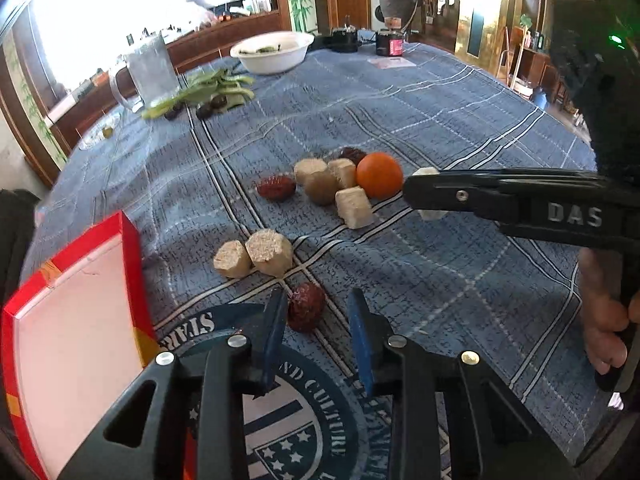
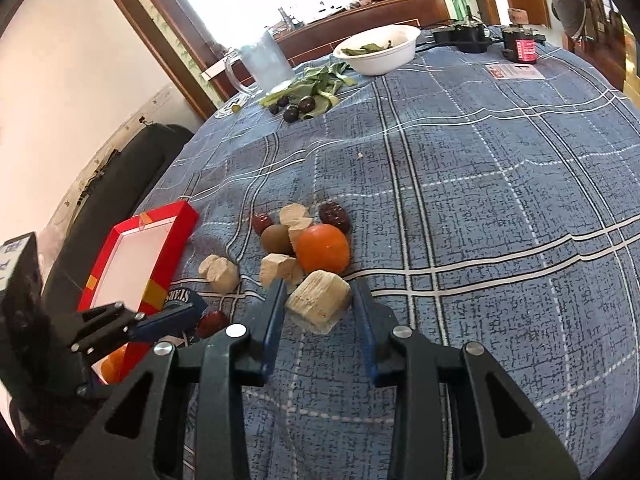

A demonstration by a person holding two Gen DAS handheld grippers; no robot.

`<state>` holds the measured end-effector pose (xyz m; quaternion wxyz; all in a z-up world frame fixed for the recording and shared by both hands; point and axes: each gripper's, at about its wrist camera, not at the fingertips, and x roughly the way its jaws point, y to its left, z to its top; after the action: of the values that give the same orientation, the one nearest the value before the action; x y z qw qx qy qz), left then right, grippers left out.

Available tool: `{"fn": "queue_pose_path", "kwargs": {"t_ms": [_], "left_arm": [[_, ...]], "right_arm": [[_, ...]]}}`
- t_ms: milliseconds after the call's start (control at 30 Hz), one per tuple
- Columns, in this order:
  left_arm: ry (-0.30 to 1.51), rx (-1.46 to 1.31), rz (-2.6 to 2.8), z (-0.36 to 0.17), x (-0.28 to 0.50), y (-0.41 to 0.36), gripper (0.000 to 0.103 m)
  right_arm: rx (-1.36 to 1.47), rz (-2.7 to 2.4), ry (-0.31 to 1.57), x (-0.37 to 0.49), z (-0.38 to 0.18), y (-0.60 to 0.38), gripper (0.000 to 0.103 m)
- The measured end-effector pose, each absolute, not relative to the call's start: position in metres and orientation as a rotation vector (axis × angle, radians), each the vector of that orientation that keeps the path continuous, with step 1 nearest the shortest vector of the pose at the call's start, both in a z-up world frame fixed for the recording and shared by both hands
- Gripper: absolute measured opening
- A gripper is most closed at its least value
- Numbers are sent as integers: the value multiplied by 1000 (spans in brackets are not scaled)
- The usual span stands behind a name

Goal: Organize fruits
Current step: 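Grasp a white cube with the right tool while the left tool grasps a red date, then carry the cube and date to the tray and release both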

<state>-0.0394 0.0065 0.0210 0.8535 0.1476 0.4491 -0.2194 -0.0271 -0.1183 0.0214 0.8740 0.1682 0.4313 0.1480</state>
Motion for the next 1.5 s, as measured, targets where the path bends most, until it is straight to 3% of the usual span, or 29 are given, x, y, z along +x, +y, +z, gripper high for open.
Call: {"fn": "queue_pose_path", "kwargs": {"t_ms": [233, 533, 833, 1100, 1500], "left_arm": [[954, 269, -479, 17, -37, 5, 17], [857, 179, -433, 44, -57, 19, 17], [712, 50, -272, 89, -96, 87, 16], [733, -14, -98, 78, -104, 156, 16], [772, -50, 16, 56, -116, 208, 16]], "right_arm": [[344, 314, 897, -27, 20, -117, 35], [294, 332, 841, -30, 25, -108, 35], [213, 300, 751, -38, 34, -100, 35], [144, 376, 756, -51, 43, -56, 35], [-43, 680, 740, -77, 55, 94, 36]]}}
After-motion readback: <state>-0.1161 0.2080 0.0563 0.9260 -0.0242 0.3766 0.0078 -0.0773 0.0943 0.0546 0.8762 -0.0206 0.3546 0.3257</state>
